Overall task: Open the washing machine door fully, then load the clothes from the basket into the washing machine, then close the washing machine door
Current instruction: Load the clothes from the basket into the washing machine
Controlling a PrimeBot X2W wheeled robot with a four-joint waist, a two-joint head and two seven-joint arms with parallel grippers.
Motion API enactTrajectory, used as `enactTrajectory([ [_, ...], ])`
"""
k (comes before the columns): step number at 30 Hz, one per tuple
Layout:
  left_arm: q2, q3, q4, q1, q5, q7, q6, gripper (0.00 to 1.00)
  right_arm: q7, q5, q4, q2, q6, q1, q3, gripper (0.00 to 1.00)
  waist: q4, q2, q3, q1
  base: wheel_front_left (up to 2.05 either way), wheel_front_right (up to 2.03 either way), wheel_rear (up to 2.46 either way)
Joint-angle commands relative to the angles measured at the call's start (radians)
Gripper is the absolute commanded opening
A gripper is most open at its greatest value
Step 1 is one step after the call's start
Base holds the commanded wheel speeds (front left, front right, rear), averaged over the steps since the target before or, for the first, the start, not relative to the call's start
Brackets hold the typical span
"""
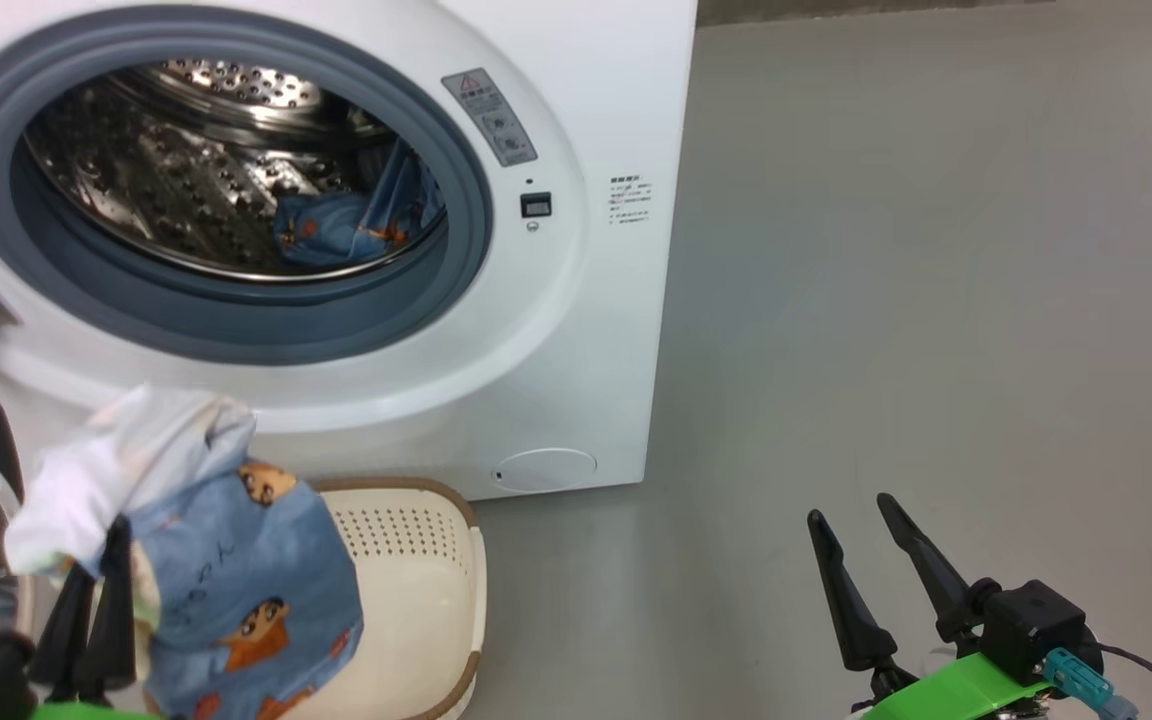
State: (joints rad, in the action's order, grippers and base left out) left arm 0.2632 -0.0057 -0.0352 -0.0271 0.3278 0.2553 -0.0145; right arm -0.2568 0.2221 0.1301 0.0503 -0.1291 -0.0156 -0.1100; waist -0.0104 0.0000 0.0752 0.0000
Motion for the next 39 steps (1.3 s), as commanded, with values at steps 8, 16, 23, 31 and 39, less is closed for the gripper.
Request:
enactTrajectory([
  [8, -0.009, 0.099, 0.054, -0.057, -0.042, 0.006, -0.004, 0.0, -0.005, -0.027, -0.049, 0.0, -0.002, 0.008, -0.01, 1.0, -0.007, 0.0, -0.026, 0.0, 0.0, 0.0, 0.0],
  [16, -0.043, 0.133, 0.057, -0.09, -0.074, 0.006, 0.016, 0.0, -0.005, -0.037, -0.053, 0.0, -0.002, 0.016, -0.005, 1.0, -0.007, 0.0, -0.038, 0.0, 0.0, 0.0, 0.0],
  [23, -0.068, 0.154, 0.043, -0.096, -0.091, 0.006, 0.037, 0.0, -0.005, -0.041, -0.053, 0.0, -0.002, 0.021, -0.005, 1.0, -0.008, 0.0, -0.043, 0.0, 0.0, 0.0, 0.0],
  [31, -0.086, 0.16, 0.029, -0.087, -0.108, 0.006, 0.058, 0.0, -0.005, -0.04, -0.051, 0.0, -0.002, 0.022, -0.004, 1.0, -0.008, 0.0, -0.035, 0.0, 0.0, 0.0, 0.0],
  [39, -0.084, 0.165, -0.01, -0.009, -0.11, 0.006, 0.091, 0.0, -0.005, -0.033, -0.055, 0.0, -0.002, 0.015, -0.003, 1.0, -0.011, 0.0, 0.019, 0.0, 0.0, 0.0, 0.0],
])
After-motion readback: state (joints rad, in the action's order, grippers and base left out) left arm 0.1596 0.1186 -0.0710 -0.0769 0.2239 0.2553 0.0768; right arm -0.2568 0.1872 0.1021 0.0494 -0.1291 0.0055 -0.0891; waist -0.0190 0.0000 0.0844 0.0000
